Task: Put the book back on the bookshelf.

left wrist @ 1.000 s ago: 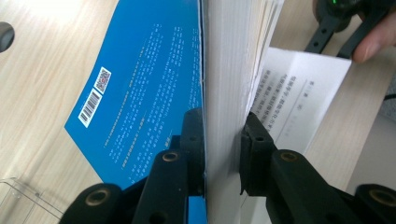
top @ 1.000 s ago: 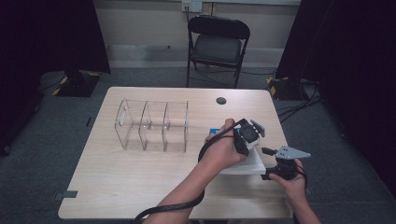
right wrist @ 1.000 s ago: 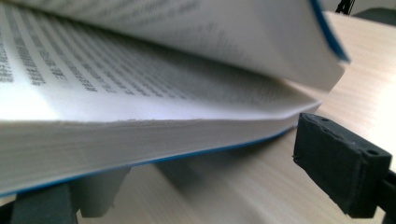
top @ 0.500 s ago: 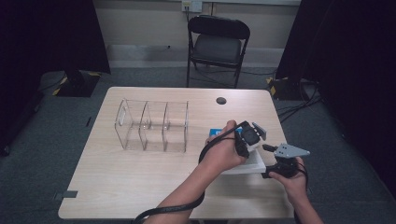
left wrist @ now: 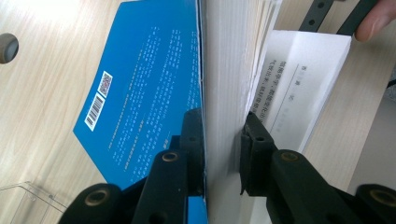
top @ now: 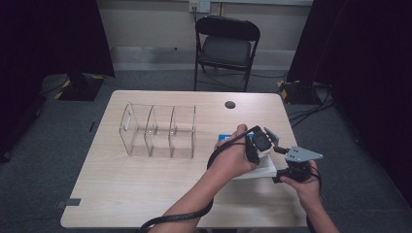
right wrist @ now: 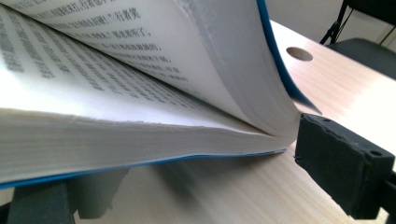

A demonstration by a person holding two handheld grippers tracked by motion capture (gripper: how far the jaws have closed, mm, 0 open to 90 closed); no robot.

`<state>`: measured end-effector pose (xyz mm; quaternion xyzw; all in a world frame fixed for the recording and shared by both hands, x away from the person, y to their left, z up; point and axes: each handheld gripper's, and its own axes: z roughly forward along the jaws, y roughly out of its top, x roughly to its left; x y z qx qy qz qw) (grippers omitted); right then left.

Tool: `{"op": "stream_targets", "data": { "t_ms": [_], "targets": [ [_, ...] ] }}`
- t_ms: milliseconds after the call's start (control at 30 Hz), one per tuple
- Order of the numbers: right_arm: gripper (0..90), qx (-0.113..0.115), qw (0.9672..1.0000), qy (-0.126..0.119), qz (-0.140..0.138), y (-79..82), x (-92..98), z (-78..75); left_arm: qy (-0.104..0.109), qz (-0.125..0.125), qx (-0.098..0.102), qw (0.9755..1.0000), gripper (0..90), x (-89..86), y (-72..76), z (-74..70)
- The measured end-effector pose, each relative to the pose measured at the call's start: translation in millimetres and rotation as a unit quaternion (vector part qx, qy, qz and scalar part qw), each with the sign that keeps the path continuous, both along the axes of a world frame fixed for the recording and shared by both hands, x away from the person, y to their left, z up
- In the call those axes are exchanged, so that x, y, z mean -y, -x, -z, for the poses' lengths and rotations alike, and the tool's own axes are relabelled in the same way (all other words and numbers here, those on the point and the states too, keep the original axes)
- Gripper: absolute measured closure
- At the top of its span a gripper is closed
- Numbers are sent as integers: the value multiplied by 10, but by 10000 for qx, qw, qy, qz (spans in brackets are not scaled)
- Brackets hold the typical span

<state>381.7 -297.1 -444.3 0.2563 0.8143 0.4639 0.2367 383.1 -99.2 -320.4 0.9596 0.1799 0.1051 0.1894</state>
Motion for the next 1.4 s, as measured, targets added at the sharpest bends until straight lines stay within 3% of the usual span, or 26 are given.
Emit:
{"op": "stream_targets", "data": {
  "t_ms": [167,333,867,1133,1233,1400],
  "targets": [
    [123,105,9999,55,-120,4,-5,-74,37,14,-13,10000,748,-18,-7,-68],
    [123,182,9996,41,-199,17,-10,-133,-61,98,38,9999,749,-8,-4,-143],
    [104,352,9981,274,-436,-34,-23,-254,-144,312,27,9994,748,18,-2,-194],
    [109,469,9941,420,-884,-93,-36,-302,-134,339,-66,9993,748,16,-7,-229],
    [115,520,9912,523,-1104,-115,-93,-321,-104,328,-63,9994,748,18,-10,-227],
    [277,482,9842,657,-1574,-150,-181,-337,-108,387,-151,9991,748,0,-13,-225]
  ]
}}
